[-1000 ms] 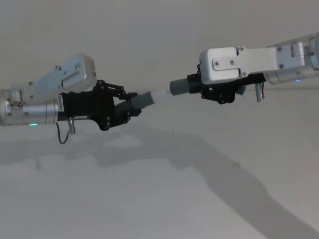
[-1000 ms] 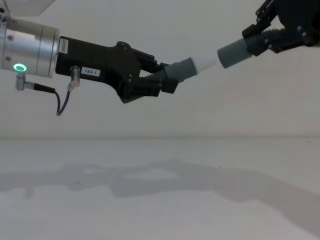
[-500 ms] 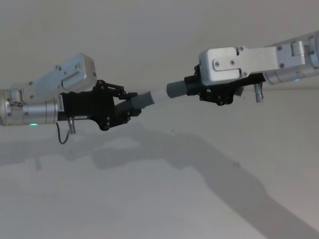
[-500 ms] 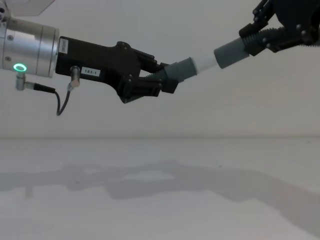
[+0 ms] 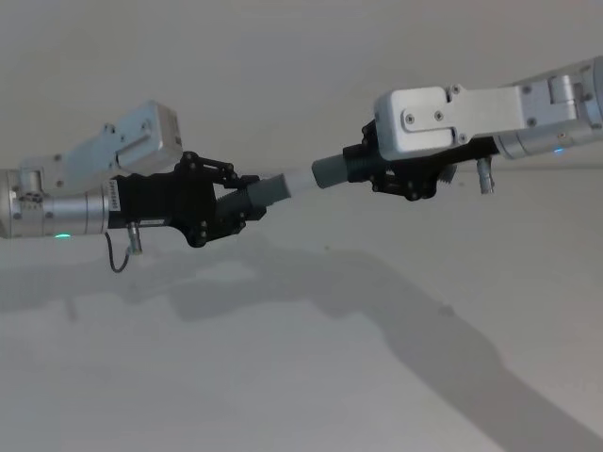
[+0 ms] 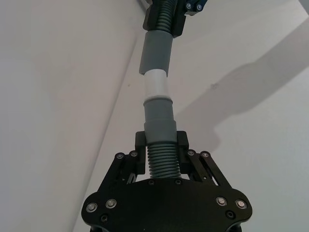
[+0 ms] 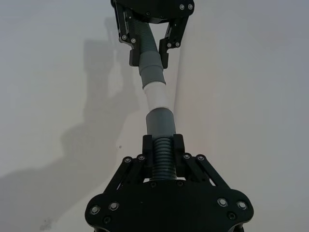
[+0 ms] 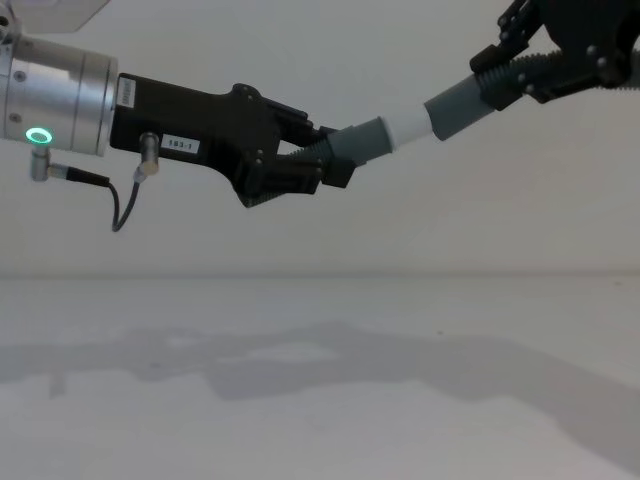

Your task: Use both hands to pick up one end of the pipe from the table, align the ends, and insert them.

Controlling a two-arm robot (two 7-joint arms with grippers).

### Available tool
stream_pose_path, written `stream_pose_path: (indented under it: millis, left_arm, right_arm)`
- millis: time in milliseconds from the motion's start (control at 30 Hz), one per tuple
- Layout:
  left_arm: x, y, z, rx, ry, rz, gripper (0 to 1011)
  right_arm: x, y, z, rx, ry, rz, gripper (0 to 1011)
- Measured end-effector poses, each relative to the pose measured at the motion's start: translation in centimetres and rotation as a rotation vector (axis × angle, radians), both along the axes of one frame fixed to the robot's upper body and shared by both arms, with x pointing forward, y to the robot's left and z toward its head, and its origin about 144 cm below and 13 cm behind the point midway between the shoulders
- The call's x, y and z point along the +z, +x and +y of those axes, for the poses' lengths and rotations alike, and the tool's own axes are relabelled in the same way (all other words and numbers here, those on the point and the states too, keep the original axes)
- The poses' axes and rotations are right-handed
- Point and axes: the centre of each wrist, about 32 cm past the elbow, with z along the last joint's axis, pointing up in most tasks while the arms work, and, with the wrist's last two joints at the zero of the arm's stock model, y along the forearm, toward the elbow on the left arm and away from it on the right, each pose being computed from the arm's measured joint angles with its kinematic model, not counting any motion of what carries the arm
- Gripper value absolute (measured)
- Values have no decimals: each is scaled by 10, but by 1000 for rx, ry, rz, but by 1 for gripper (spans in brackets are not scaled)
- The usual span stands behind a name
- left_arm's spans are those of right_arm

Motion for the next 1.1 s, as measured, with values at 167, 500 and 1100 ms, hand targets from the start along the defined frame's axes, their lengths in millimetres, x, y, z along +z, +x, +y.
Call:
stream_pose_path:
  millis: [167, 500, 1100]
  left_arm:
    - [0, 0, 0, 0, 0, 0, 336]
    - [0, 0, 0, -1, -1, 0, 336]
    - [0, 0, 0, -1, -1, 0, 336]
  right_arm:
    - [1, 0, 0, 3, 3, 4, 223]
    - [3, 1, -1, 2, 8, 10, 213]
    - [10, 1, -2, -13, 5, 13, 213]
